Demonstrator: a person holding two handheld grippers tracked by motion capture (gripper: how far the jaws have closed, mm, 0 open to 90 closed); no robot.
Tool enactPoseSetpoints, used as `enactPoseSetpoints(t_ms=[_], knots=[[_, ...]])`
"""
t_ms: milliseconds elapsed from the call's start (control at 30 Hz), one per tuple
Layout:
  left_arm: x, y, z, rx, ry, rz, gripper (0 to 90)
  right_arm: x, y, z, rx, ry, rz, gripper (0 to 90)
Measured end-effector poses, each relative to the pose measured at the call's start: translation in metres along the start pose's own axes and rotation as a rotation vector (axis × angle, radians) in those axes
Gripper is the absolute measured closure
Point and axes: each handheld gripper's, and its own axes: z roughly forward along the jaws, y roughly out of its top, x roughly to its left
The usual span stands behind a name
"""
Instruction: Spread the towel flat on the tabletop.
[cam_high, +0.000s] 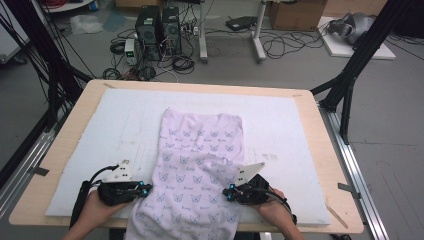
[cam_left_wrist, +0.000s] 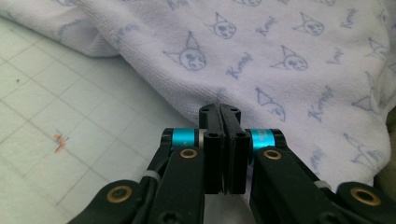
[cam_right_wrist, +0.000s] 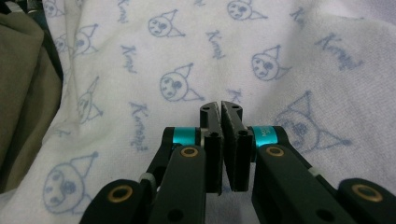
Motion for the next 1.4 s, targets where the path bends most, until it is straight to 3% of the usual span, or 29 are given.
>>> enactPoseSetpoints(t_ms=[267, 400, 433, 533, 633, 733, 800, 833, 900, 933, 1067, 1233, 1400], knots=[[-0.004, -0.012, -0.033, -0.03, 0.046, -0.01, 88.0, 0.008, -0.008, -0.011, 0.017, 0.008, -0.017, 88.2], [-0.003, -0.014, -0.038, -0.04, 0.063, -0.019, 87.8, 0.015, -0.009, -0.018, -0.01, 0.032, -0.022, 87.6], [-0.001, -0.013, -0.037, -0.049, 0.067, -0.026, 86.7, 0.016, -0.007, -0.021, -0.024, 0.029, -0.027, 87.1], [0.006, -0.006, -0.029, -0.056, 0.061, -0.06, 70.1, 0.013, 0.0, -0.028, -0.072, -0.006, -0.014, 74.9], [0.012, 0.004, -0.013, -0.035, 0.057, -0.069, 64.2, 0.004, 0.007, -0.023, -0.053, -0.052, -0.023, 68.2], [0.016, 0.009, 0.005, 0.015, 0.036, -0.062, 66.9, -0.006, 0.006, -0.012, -0.002, -0.075, -0.023, 66.1], [0.016, 0.009, 0.012, 0.035, 0.018, -0.045, 81.1, -0.01, 0.003, -0.005, 0.036, -0.072, -0.019, 69.7], [0.016, 0.009, 0.013, 0.029, 0.014, -0.048, 84.1, -0.01, 0.001, -0.003, 0.029, -0.068, -0.008, 73.0], [0.015, 0.008, 0.009, 0.02, 0.022, -0.057, 85.4, -0.011, -0.002, -0.005, 0.017, -0.032, 0.011, 86.0], [0.015, 0.006, 0.005, 0.017, 0.03, -0.058, 85.6, -0.01, -0.003, -0.005, 0.013, -0.024, 0.005, 87.2], [0.009, -0.003, -0.021, -0.024, 0.062, -0.067, 86.1, -0.005, -0.003, -0.008, 0.009, -0.014, -0.001, 88.2], [-0.001, -0.017, -0.056, -0.069, 0.098, -0.088, 87.6, 0.013, -0.002, -0.015, -0.007, 0.003, -0.034, 88.4], [-0.007, -0.025, -0.06, -0.058, 0.106, -0.088, 87.5, 0.034, -0.003, -0.019, -0.009, 0.063, -0.056, 88.4]])
